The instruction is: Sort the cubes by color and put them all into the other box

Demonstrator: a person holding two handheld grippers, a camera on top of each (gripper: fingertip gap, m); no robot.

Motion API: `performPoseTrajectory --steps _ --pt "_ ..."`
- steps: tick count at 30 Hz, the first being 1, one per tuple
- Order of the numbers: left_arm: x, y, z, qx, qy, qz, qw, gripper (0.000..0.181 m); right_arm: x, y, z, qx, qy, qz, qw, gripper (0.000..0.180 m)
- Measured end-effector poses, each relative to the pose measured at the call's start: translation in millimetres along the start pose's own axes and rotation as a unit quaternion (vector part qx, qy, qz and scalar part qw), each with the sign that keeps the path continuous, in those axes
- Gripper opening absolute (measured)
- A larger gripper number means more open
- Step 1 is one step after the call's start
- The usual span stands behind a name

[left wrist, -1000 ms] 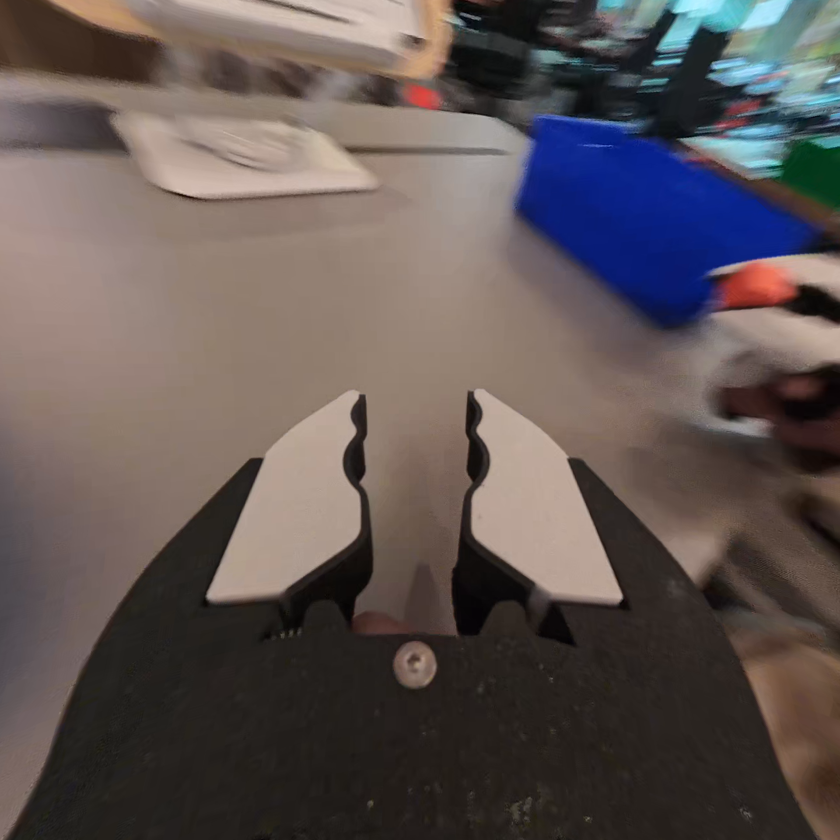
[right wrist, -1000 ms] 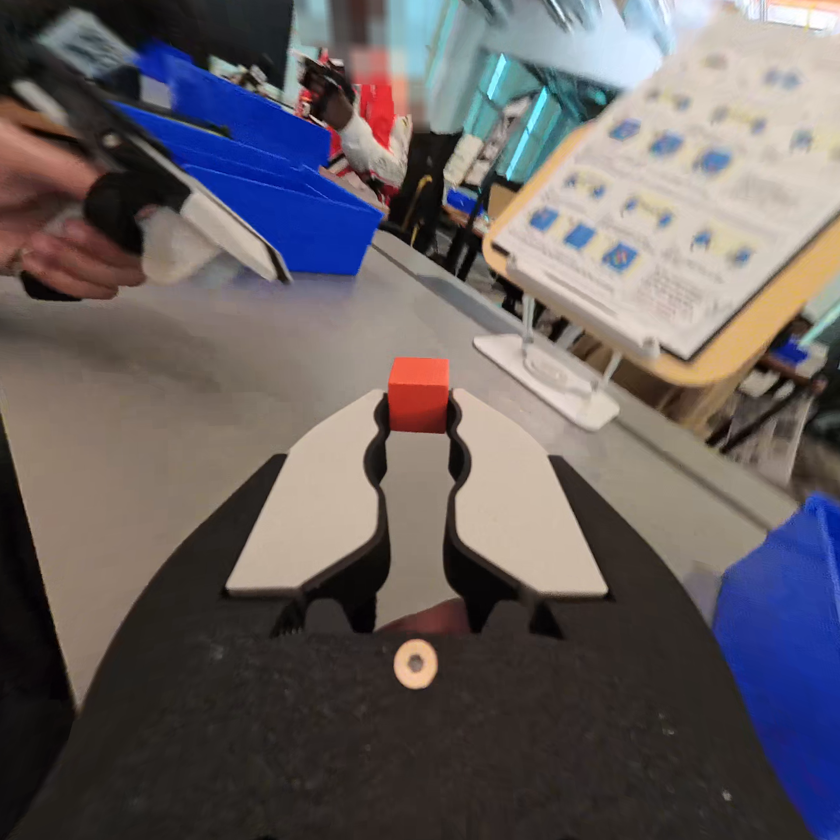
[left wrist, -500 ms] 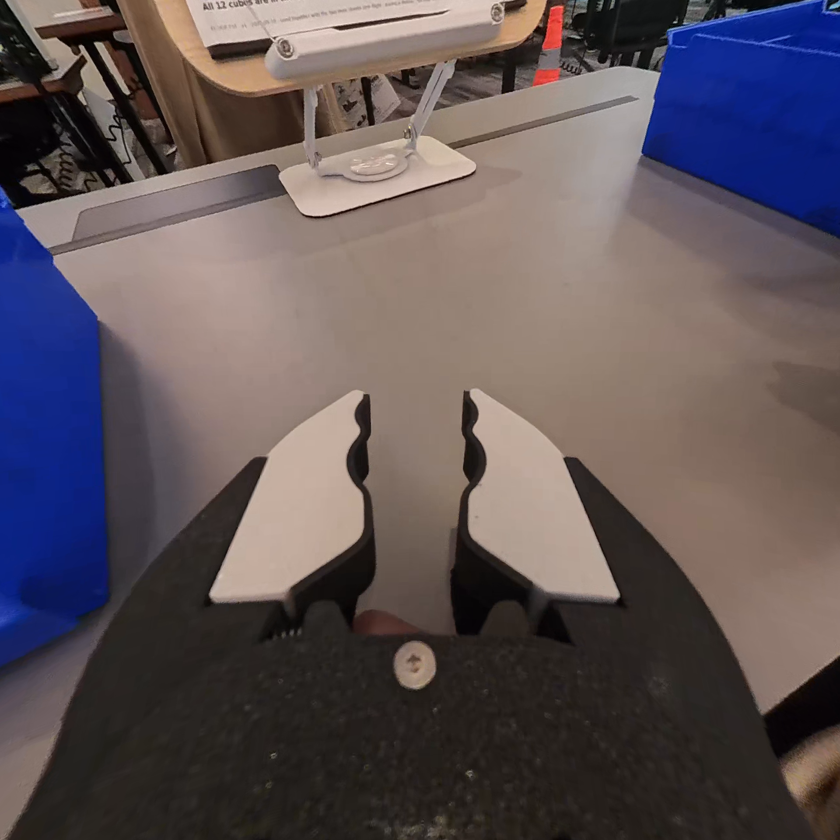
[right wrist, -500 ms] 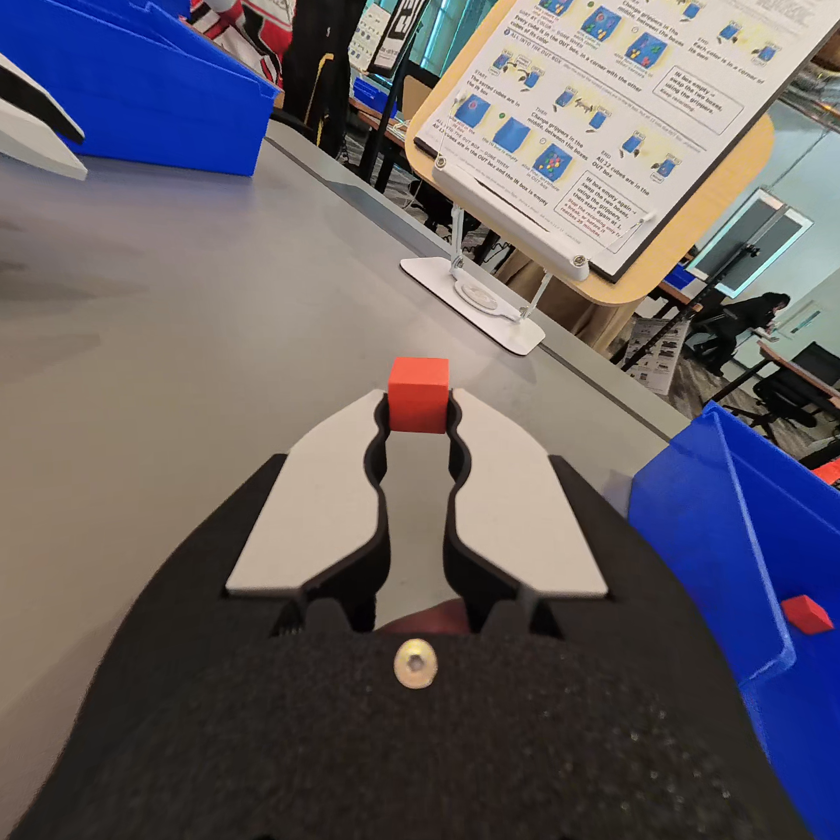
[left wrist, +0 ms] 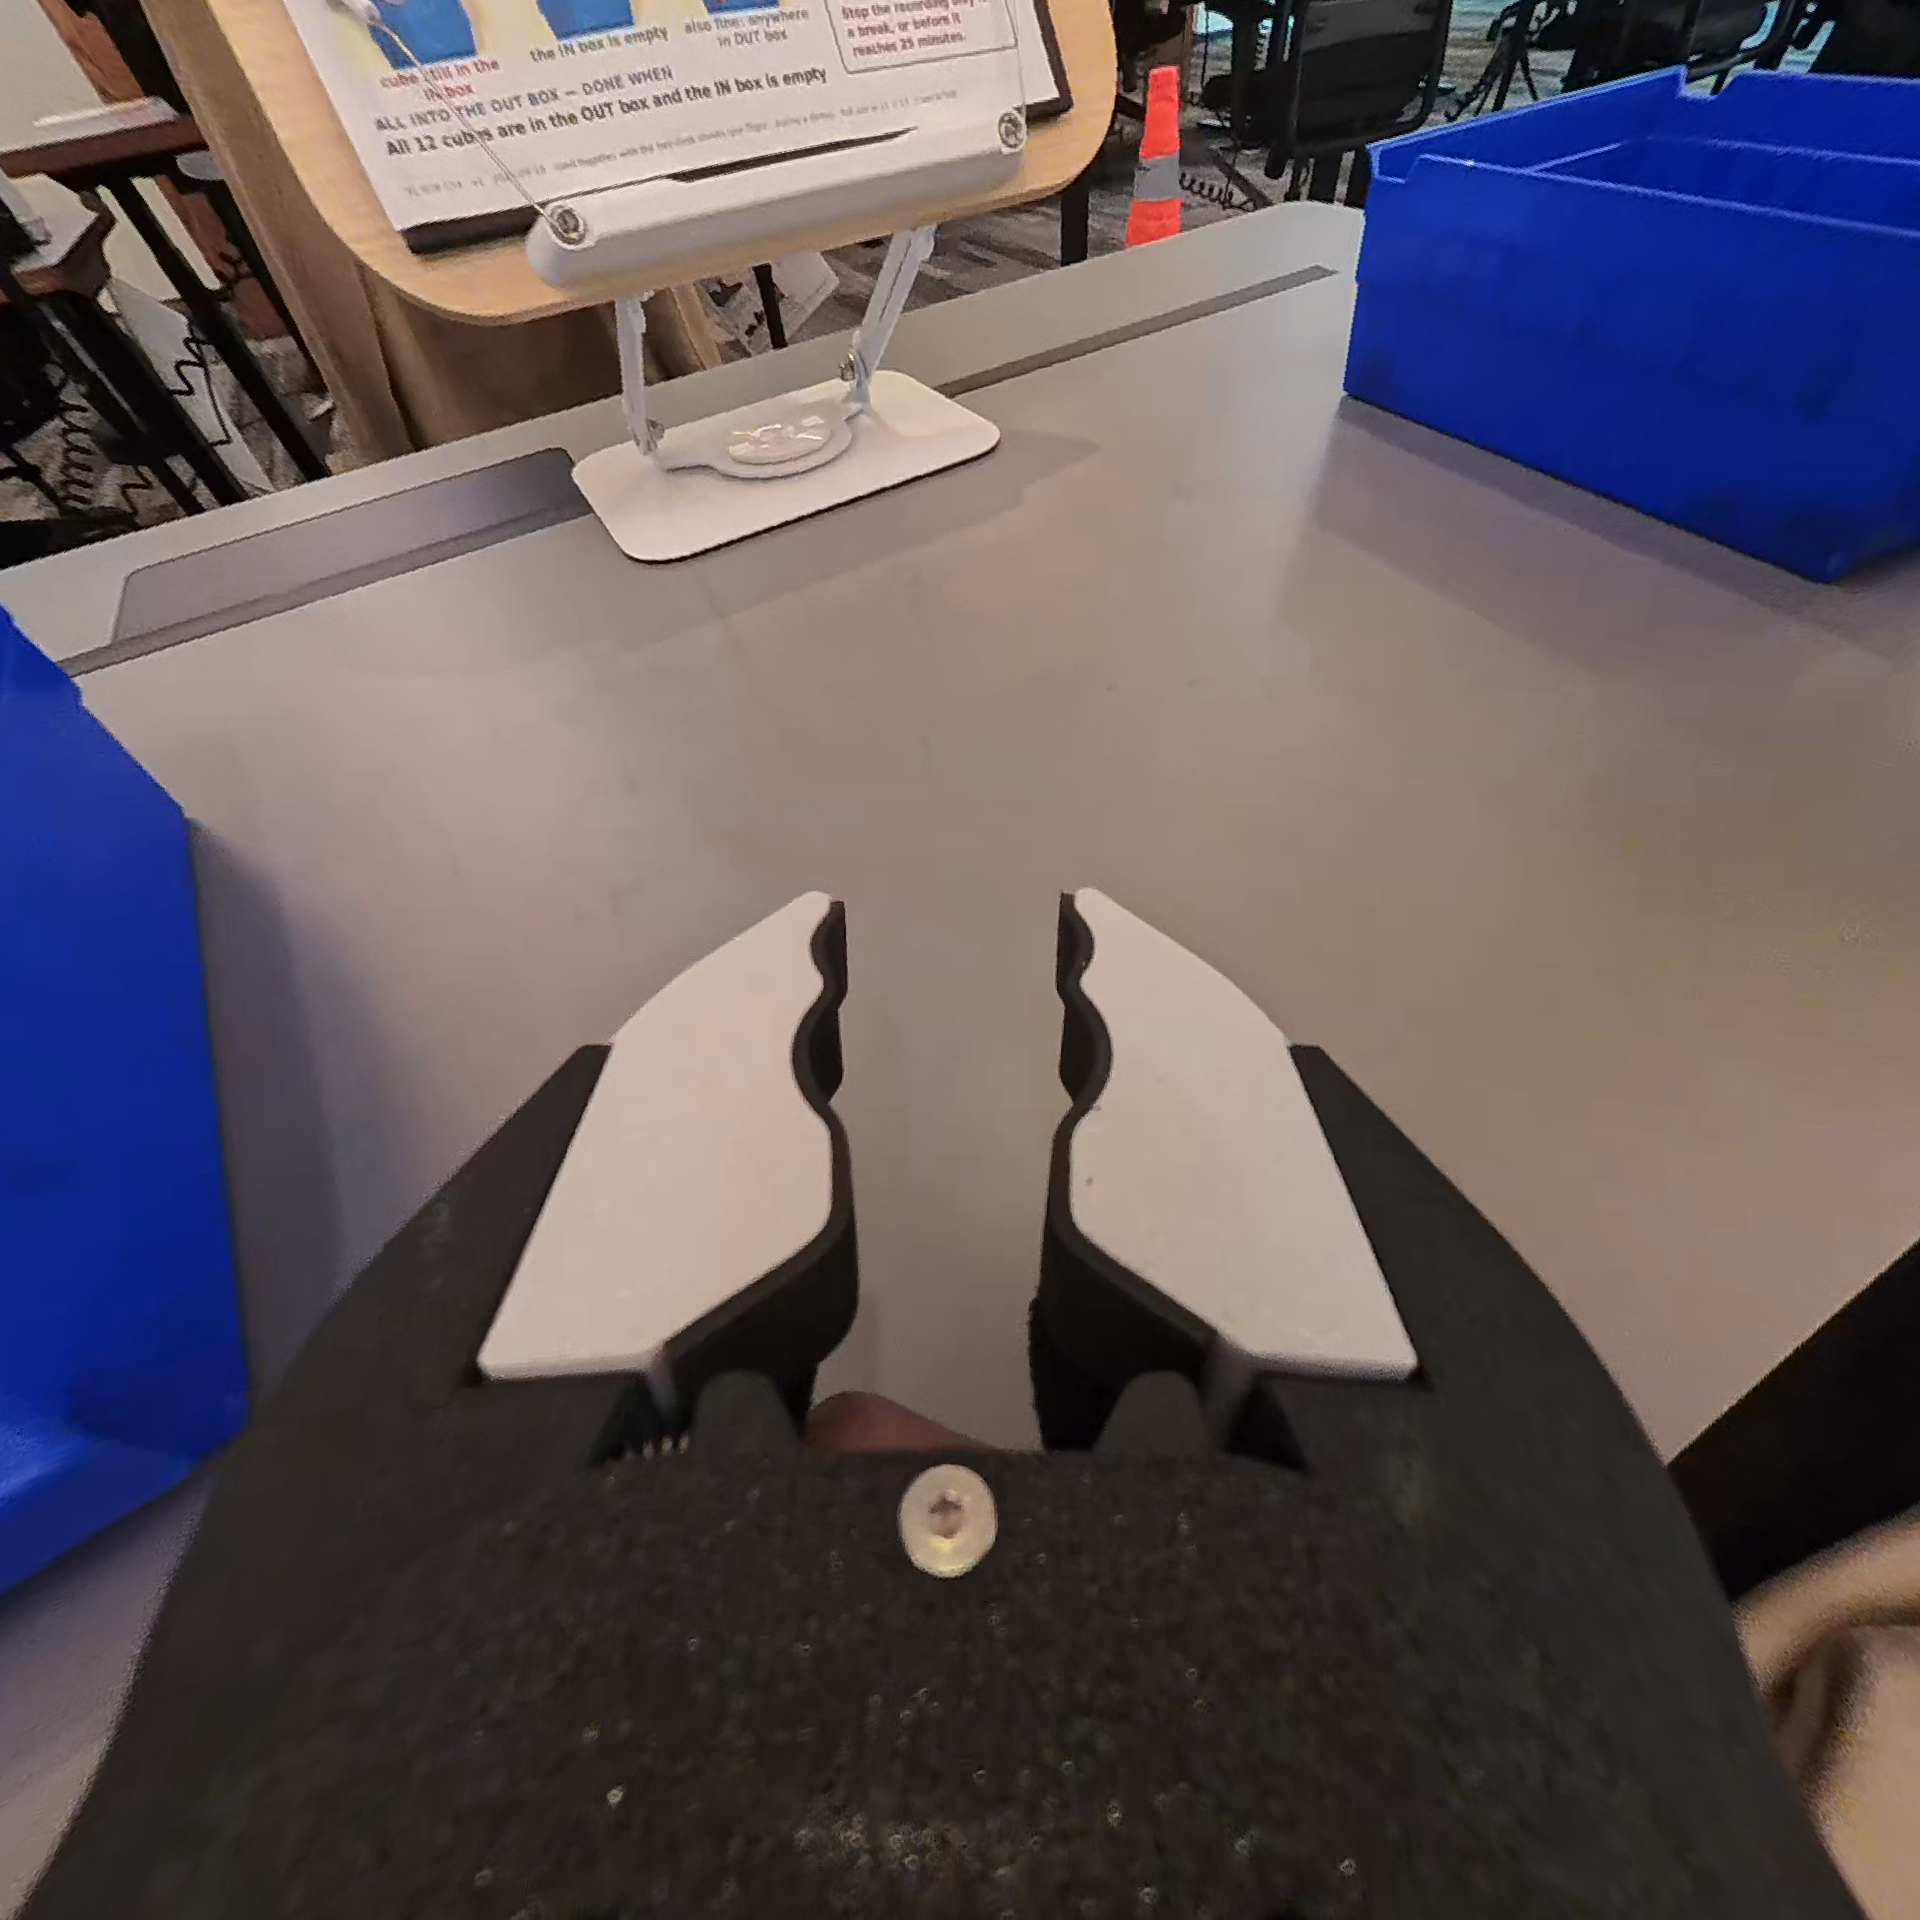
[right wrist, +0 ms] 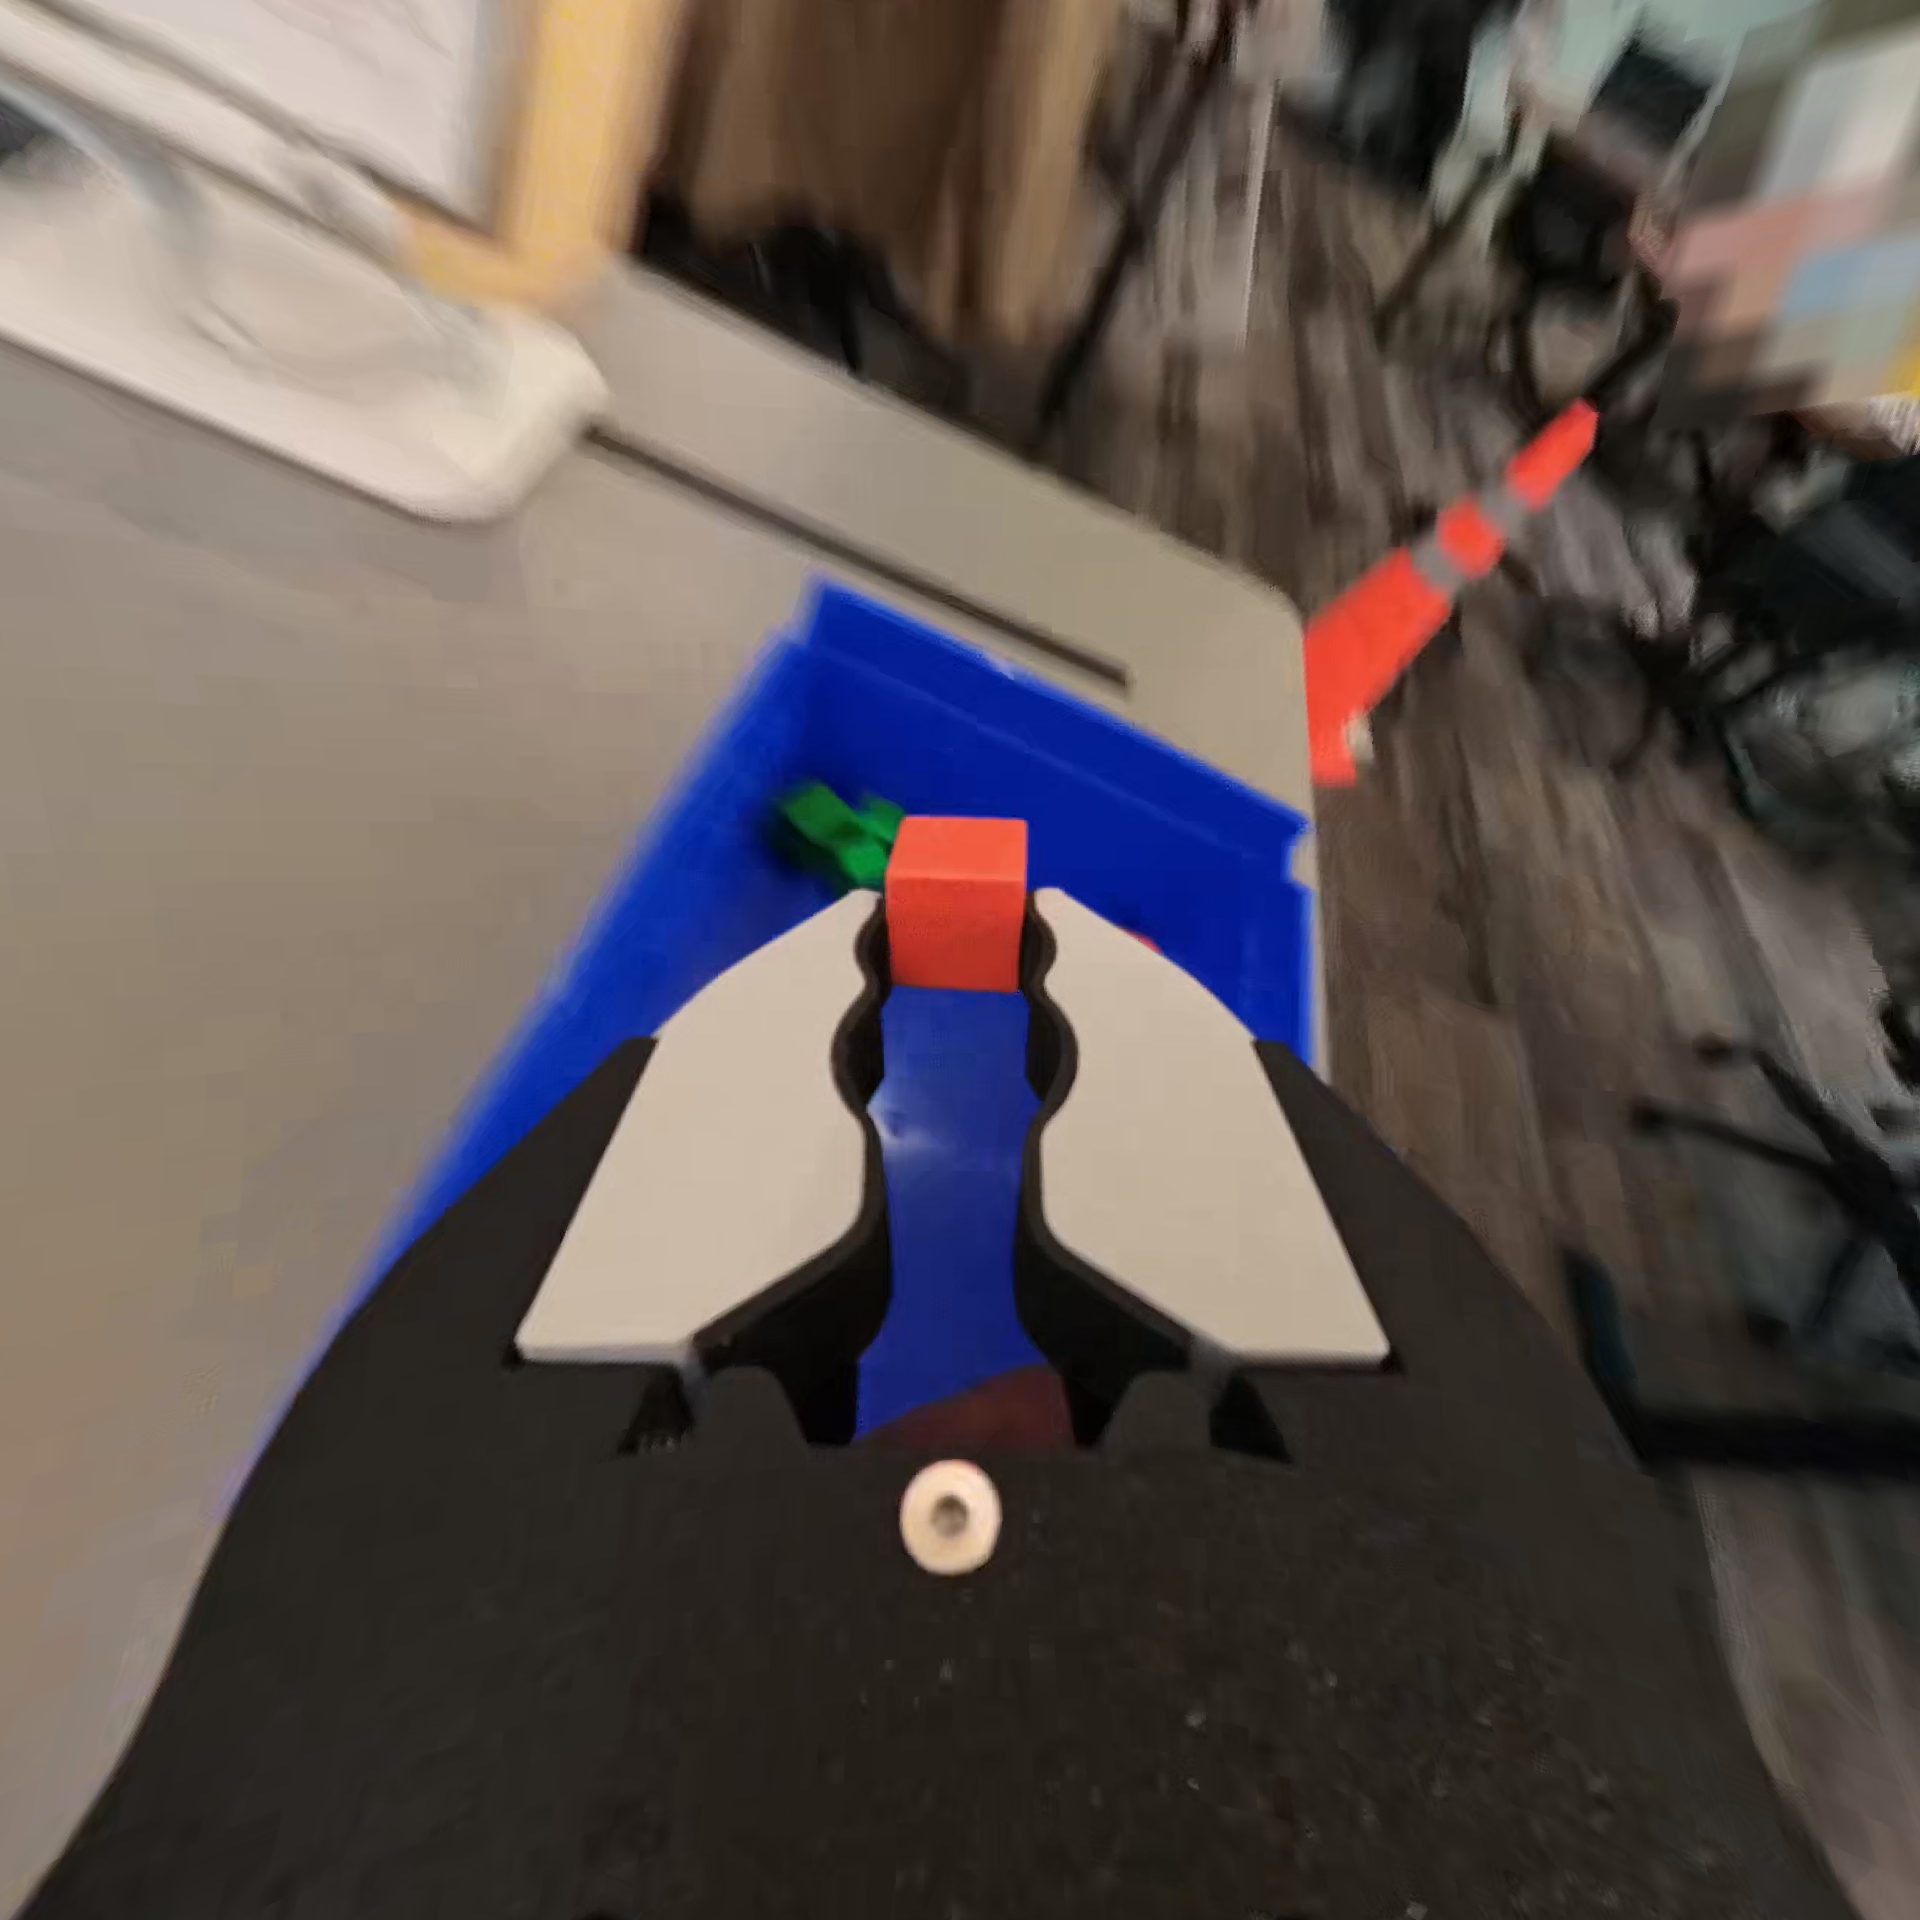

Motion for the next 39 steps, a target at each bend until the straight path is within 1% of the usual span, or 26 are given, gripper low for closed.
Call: performPoseTrajectory --steps 1,2,3,4,5,7,9,11,12,13,15,17,19,21,22,23,24,26,28,31,32,33,34,35,37,39 --pt "-0.1 -0.7 0.7 -0.004 0.001 -0.003 1.000 0.038 -9.3 -28.6 16.8 0.019 -0.002 -0.064 0.998 0.023" --pt "0.0 -1.0 1.6 -0.008 0.001 -0.006 1.000 0.038 -20.0 -58.2 26.5 0.060 -0.008 -0.129 0.990 0.023" --pt "0.4 -0.7 2.5 -0.010 -0.001 -0.007 1.000 0.038 -30.8 -85.7 30.6 0.103 -0.016 -0.189 0.976 0.023" --pt "0.9 0.2 3.2 -0.009 -0.005 -0.006 1.000 0.038 -39.4 -108.8 31.4 0.130 -0.023 -0.229 0.964 0.023" --pt "1.2 1.5 3.6 -0.007 -0.011 -0.004 1.000 0.038 -45.5 -128.1 30.4 0.143 -0.023 -0.249 0.958 0.023" --pt "1.2 4.3 3.3 0.004 -0.024 0.001 1.000 0.038 -58.6 -159.2 31.3 0.125 0.001 -0.308 0.943 0.023" --pt "0.6 7.2 2.2 0.016 -0.033 0.007 0.999 0.038 -66.8 -179.7 33.1 0.103 0.018 -0.342 0.934 0.023" --pt "0.5 9.6 1.4 0.021 -0.035 0.011 0.999 0.038 -73.3 -192.6 34.6 0.095 0.004 -0.363 0.927 0.023" --pt "1.0 10.7 1.1 0.021 -0.034 0.012 0.999 0.038 -76.5 -196.6 35.1 0.093 -0.002 -0.369 0.925 0.024" --pt "1.8 11.9 0.8 0.021 -0.030 0.015 0.999 0.038 -79.2 -199.5 35.7 0.086 -0.002 -0.376 0.923 0.031" --pt "4.8 15.6 -0.2 0.018 -0.013 0.027 0.999 0.030 -79.9 -199.1 36.1 0.077 0.004 -0.365 0.928 0.034" --pt "6.0 16.9 -1.2 0.004 0.004 0.022 1.000 0.030 -72.9 -188.1 41.3 0.059 0.003 -0.336 0.940 0.038" --pt "4.8 15.9 -3.6 0.001 0.015 0.015 1.000 0.031 -56.2 -158.9 46.9 0.034 -0.010 -0.272 0.962 0.039" --pt "2.9 13.5 -5.5 0.004 0.015 0.010 1.000 0.033 -32.8 -110.6 41.3 0.019 -0.037 -0.158 0.987 0.039" --pt "2.0 12.0 -5.9 0.007 0.012 0.008 1.000 0.033 -22.1 -82.6 30.8 0.018 -0.057 -0.093 0.994 0.038" --pt "1.3 10.5 -5.9 0.009 0.009 0.008 1.000 0.034 -12.6 -54.9 12.7 0.038 -0.076 -0.024 0.996 0.038" --pt "0.6 8.8 -5.7 0.010 0.006 0.007 1.000 0.034 -5.0 -28.5 -12.8 0.080 -0.089 0.044 0.992 0.038" --pt "-1.0 5.1 -4.8 0.014 0.002 0.002 1.000 0.036 5.1 15.9 -72.0 0.168 -0.115 0.160 0.966 0.039" --pt "-3.0 1.7 -4.5 0.020 0.001 -0.005 1.000 0.037 5.7 45.0 -130.4 0.219 -0.127 0.231 0.939 0.038" --pt "-4.8 -0.4 -6.4 0.032 0.008 -0.012 0.999 0.039 -4.8 62.0 -195.9 0.245 -0.138 0.255 0.925 0.035" --pt "-4.7 -0.5 -6.8 0.030 0.012 -0.014 0.999 0.039 -6.3 64.6 -208.3 0.254 -0.108 0.246 0.929 0.038" --pt "-4.4 -0.7 -7.2 0.028 0.015 -0.016 0.999 0.040 -7.3 65.7 -212.8 0.231 -0.082 0.241 0.939 0.039" --pt "-3.8 -1.0 -7.7 0.027 0.017 -0.016 0.999 0.040 -7.8 66.7 -213.5 0.201 -0.068 0.248 0.945 0.036" --pt "-3.3 -1.4 -8.4 0.028 0.018 -0.016 0.999 0.040 -7.1 67.4 -214.6 0.192 -0.063 0.254 0.946 0.033" --pt "-3.5 -2.7 -10.4 0.035 0.016 -0.022 0.999 0.042 -6.4 66.8 -219.9 0.215 -0.061 0.247 0.943 0.034" --pt "-4.5 -3.7 -11.8 0.038 0.020 -0.029 0.999 0.045 -8.8 64.6 -223.1 0.212 -0.053 0.245 0.944 0.034"
Point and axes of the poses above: each gripper's, where its closed fingertips meet, y back along the fingers, x out of its top, z = x × y across the jaws, the point moved 9 cm from there along y, back along the fingers, and after that the axes turned 15 degrees about y, right-handed, at the moved point
